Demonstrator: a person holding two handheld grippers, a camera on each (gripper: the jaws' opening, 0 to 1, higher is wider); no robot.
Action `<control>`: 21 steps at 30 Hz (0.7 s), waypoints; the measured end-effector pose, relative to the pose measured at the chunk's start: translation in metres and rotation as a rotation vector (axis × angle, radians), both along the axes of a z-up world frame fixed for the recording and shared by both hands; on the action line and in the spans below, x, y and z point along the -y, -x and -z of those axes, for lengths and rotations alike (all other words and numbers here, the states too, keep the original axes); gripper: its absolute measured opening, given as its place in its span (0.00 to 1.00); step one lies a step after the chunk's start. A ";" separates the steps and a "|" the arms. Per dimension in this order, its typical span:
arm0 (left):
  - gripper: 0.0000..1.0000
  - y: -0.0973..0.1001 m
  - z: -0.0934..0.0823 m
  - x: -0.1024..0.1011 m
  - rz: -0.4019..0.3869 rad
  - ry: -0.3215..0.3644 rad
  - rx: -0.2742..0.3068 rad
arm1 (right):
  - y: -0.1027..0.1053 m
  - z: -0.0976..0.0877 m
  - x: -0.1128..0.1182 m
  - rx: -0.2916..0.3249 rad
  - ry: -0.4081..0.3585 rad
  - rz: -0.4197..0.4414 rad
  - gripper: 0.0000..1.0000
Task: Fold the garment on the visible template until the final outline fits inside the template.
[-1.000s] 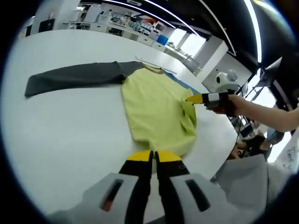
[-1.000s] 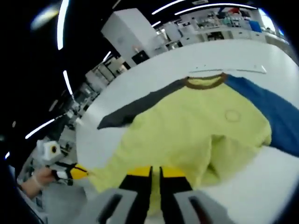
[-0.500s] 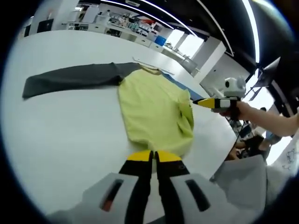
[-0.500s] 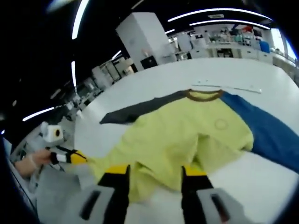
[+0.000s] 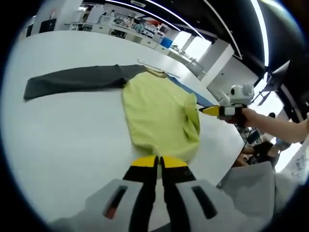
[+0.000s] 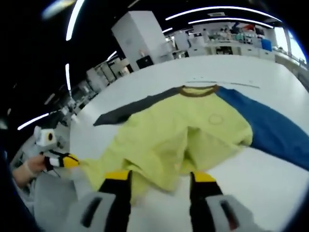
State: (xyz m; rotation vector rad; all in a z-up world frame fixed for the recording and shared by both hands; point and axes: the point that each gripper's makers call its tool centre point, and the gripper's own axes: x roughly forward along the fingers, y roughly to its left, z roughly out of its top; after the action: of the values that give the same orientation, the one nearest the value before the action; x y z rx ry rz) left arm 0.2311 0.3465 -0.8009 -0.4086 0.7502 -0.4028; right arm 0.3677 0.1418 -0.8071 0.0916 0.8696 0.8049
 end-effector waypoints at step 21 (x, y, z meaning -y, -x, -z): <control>0.00 0.002 0.004 -0.001 -0.017 0.010 -0.017 | -0.005 0.025 0.000 -0.051 0.024 0.067 0.03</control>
State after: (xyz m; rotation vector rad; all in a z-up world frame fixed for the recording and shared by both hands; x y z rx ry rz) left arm 0.2295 0.3480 -0.8046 -0.4281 0.7615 -0.3878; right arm 0.3726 0.1416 -0.8325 0.1198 0.9194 0.7319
